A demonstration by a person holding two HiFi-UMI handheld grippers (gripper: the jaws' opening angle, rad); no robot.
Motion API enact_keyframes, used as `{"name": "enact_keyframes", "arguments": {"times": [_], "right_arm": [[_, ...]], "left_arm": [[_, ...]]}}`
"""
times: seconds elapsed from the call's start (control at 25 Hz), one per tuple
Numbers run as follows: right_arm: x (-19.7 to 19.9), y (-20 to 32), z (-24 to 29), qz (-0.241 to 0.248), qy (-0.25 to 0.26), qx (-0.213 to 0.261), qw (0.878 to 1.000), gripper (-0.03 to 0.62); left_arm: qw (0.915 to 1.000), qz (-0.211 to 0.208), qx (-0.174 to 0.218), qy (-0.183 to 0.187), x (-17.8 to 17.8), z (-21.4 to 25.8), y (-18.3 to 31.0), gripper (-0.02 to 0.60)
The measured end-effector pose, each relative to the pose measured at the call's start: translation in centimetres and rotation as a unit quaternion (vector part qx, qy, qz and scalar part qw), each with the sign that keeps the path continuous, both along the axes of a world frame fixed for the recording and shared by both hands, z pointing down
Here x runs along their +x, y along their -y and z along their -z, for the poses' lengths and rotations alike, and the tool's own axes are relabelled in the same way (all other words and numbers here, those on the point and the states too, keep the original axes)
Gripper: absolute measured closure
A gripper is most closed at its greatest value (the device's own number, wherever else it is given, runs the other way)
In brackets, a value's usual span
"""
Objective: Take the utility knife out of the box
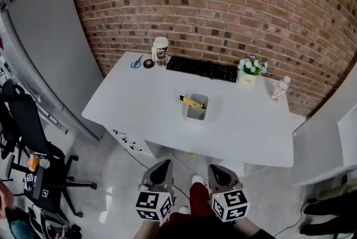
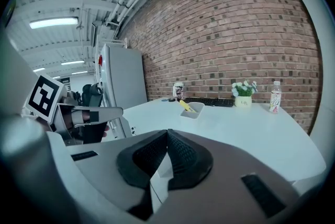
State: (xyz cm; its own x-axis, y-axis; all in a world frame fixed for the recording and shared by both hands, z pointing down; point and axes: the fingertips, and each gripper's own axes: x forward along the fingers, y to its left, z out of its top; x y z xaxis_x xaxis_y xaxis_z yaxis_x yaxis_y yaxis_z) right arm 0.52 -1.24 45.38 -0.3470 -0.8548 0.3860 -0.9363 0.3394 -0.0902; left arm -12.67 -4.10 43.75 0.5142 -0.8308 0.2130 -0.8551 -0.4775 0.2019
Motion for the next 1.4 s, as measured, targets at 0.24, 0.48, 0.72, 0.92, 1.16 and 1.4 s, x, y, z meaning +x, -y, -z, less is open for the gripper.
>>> {"name": "enact_keyframes", "arguments": {"times": [0.24,0.48,0.72,0.92,1.16,1.4], "right_arm": [[1.1,3.6,0.4,-0.005,-0.005,0.007,1.0,0.586],[3.1,7.6,0.9,-0.014,-0.003,0.014,1.0,0.586],[4.8,11.9,1.2,-0.017,0.0,0.02,1.0,0.586],[5.9,14.7,1.3,-0.016,0.001,0.018,1.0,0.586],[7.2,17.8,0.8,-0.016,0.004,0.007,1.0,0.586],[7.9,20.5,0.3,-0.009,0.004,-0.006,1.0,0.586]], "left_arm": [[0.9999,-0.009,-0.007,0.005,1.1,-0.3,3.7,0.578],[0.9996,-0.023,-0.013,0.009,3.3,-0.6,7.5,0.578],[0.9991,-0.036,-0.014,0.016,5.2,-0.6,11.3,0.577],[0.999,-0.032,-0.024,0.018,6.0,-1.1,14.1,0.577],[0.9989,-0.014,-0.038,0.022,6.6,-1.6,17.6,0.563],[0.998,0.005,-0.062,0.007,6.9,-2.6,20.7,0.523]]}}
